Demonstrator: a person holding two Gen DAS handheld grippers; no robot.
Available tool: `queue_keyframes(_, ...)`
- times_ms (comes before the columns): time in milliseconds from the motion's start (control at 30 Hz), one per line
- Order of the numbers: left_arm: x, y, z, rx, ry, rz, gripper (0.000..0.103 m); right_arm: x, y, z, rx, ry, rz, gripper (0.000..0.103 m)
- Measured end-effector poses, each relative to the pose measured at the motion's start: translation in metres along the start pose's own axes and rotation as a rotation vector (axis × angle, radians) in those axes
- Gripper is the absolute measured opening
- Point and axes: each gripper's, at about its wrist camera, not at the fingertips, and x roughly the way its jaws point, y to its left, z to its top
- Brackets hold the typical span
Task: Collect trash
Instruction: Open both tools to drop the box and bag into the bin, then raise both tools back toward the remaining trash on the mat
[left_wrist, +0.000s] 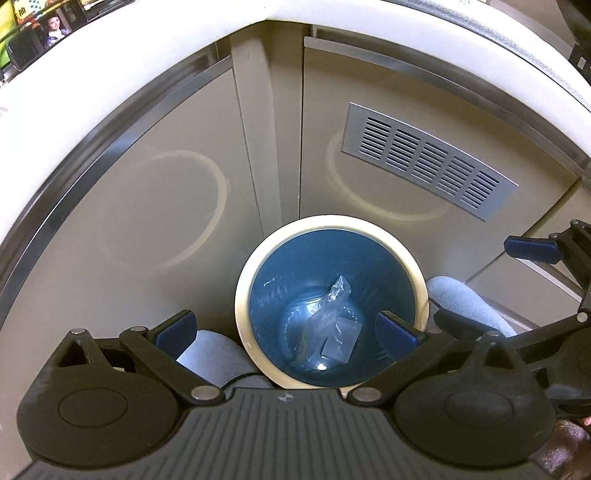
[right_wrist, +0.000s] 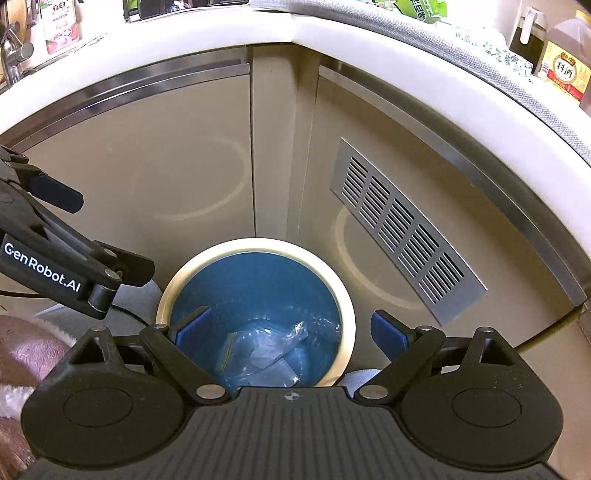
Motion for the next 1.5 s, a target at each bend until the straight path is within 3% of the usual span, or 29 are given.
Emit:
queue_keyframes(1000, -0.004, 0.004, 0.000, -0.013, -0.020, -0.011, 0.103, 0.013, 0.002, 0.002, -0.007, 0.041, 0.007, 0.093)
queue_keyframes(1200, -0.015, 0.008, 0.006, -0.020, -0.053, 0.006, 0.103, 0.002, 0.000, 0.007, -0.019, -0.020, 0.000, 0.093)
queue_keyframes(1500, -0.061, 0.016, 0.028, -0.065, -0.172, -0.013, 0.103, -0.039, -0.016, 0.037, 0.018, -0.164, 0.032, 0.093)
